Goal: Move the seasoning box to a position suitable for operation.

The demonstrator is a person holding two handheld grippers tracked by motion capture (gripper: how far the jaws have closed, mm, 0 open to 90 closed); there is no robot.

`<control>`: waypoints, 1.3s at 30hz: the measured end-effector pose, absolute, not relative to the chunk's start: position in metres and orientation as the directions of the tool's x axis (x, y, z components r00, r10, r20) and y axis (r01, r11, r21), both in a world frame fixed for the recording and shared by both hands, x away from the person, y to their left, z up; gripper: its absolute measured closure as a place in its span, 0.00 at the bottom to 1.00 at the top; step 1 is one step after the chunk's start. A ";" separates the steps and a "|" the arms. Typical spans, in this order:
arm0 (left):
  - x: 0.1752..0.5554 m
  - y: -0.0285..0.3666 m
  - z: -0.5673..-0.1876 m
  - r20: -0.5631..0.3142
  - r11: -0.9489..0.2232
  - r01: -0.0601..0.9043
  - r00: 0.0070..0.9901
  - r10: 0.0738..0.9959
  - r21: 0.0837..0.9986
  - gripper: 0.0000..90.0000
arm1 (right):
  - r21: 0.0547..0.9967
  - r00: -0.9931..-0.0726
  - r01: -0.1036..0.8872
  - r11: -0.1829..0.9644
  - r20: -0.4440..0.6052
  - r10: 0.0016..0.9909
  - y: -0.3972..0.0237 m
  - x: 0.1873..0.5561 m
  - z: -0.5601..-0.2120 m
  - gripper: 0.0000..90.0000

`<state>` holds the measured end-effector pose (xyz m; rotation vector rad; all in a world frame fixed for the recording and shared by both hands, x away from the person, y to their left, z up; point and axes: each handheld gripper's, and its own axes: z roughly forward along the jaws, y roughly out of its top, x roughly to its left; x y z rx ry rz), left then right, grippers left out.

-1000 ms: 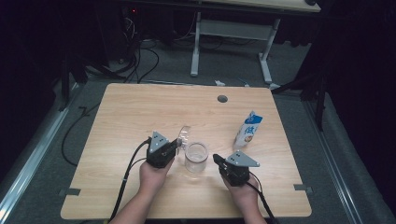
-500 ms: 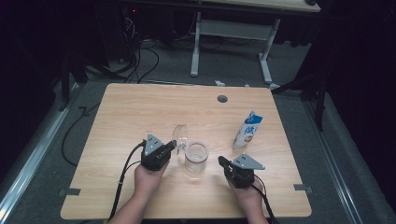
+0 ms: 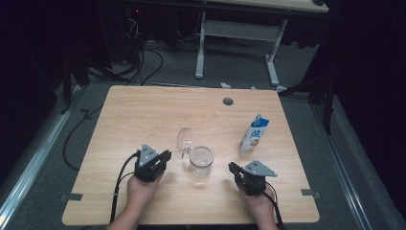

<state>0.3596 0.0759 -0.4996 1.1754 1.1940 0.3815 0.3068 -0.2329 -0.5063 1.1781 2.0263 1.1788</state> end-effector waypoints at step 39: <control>0.327 0.149 -0.520 -0.501 0.377 0.348 0.412 0.761 0.859 0.57 | 0.837 -0.242 0.531 0.137 -0.005 0.970 -0.251 0.327 -0.507 0.52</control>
